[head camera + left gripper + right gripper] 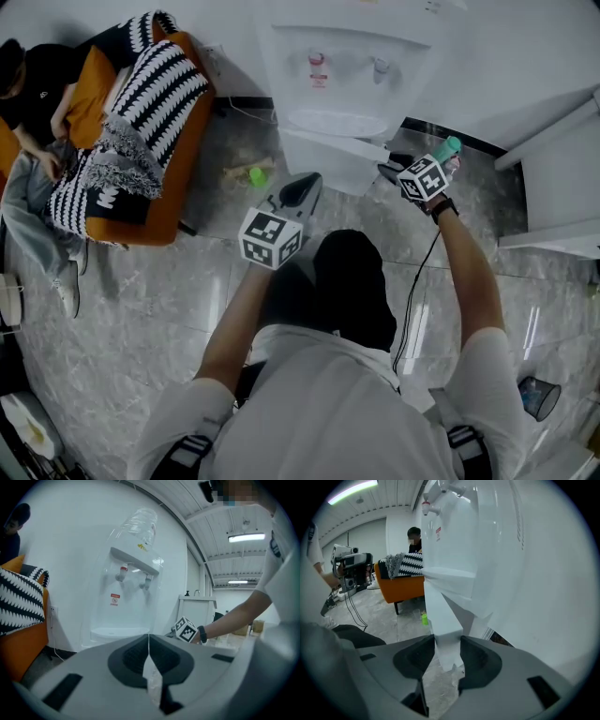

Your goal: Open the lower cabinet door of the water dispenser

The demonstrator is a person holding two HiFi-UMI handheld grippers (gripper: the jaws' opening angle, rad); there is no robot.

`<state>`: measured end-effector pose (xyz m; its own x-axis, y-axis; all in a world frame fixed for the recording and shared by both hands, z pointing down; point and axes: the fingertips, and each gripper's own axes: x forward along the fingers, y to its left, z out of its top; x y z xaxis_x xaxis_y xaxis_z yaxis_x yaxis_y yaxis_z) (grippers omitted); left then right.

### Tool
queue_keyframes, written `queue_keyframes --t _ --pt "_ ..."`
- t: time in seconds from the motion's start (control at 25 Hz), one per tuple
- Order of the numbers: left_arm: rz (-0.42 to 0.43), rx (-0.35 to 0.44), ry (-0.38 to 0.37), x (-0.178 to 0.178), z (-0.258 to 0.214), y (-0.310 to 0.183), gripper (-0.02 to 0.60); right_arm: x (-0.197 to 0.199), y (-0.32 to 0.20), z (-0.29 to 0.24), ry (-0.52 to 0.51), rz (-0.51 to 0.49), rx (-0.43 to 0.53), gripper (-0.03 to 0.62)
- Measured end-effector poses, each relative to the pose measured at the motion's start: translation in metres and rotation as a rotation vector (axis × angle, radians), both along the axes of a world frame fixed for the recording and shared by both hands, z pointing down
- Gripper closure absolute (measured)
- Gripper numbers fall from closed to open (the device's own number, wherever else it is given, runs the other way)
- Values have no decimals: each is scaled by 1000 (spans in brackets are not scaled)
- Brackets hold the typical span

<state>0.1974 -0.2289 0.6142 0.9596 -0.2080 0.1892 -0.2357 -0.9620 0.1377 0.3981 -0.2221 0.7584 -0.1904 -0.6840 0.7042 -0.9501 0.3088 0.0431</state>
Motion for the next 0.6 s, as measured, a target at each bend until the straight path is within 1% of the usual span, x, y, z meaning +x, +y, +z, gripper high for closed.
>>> queue_keyframes --t 0.36,0.48,0.6 --pt "-13 36 -12 -10 -5 23 568 -32 22 0 -21 -58 17 422" --pt "-25 54 -17 -15 -4 31 568 -39 26 -2 -41 -54 46 424" --pt "-45 53 -20 -23 0 38 568 -49 31 -3 -55 -50 69 425"
